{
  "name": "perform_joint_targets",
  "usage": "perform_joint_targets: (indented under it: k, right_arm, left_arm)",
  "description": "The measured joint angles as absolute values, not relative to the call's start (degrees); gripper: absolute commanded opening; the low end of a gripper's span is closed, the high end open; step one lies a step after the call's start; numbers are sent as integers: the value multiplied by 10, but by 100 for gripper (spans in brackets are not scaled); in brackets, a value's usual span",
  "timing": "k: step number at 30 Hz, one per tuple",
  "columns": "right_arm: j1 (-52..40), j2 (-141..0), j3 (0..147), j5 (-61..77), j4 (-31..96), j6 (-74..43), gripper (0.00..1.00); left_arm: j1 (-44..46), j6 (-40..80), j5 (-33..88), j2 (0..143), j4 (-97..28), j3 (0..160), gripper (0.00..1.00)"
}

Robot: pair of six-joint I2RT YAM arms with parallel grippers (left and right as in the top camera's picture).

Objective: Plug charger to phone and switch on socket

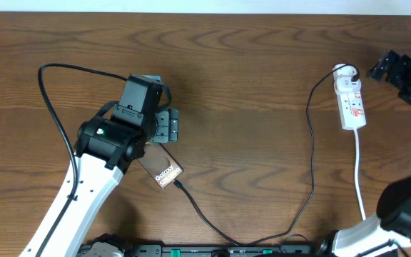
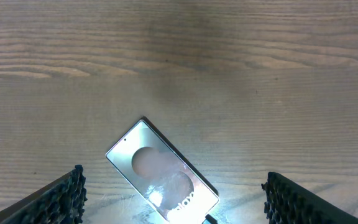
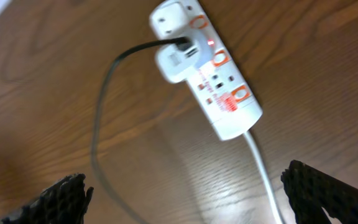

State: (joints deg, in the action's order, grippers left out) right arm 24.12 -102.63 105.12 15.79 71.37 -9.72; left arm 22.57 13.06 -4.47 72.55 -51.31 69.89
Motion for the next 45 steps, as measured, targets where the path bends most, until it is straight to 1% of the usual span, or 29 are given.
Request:
perform_joint_targets:
  k: [5, 21, 25, 31, 34, 38, 42, 45]
  right_arm:
    - [235, -992, 1052, 158, 716, -105, 99]
    - [235, -990, 1052, 156, 716, -111, 99]
    - [235, -990, 1052, 156, 716, -111, 99]
    - [235, -990, 1052, 156, 716, -111, 99]
    - [235, -990, 1052, 156, 716, -112, 99]
    - [235, -990, 1052, 156, 716, -112, 99]
    - [235, -990, 1052, 156, 717, -112, 99]
    - [235, -990, 1052, 156, 717, -112, 99]
  left_arm:
    - [226, 131, -45, 726, -513, 699, 88]
    - [226, 131, -45, 724, -513, 699, 88]
    - [226, 131, -44, 699, -521, 699, 88]
    - [226, 131, -44, 577, -571, 699, 88]
    - [218, 131, -44, 495, -568, 693, 88]
    - [175, 131, -46, 386, -522, 646, 88]
    - [124, 129, -37, 289, -425, 562, 88]
    - [87, 115, -7, 220, -324, 486, 88]
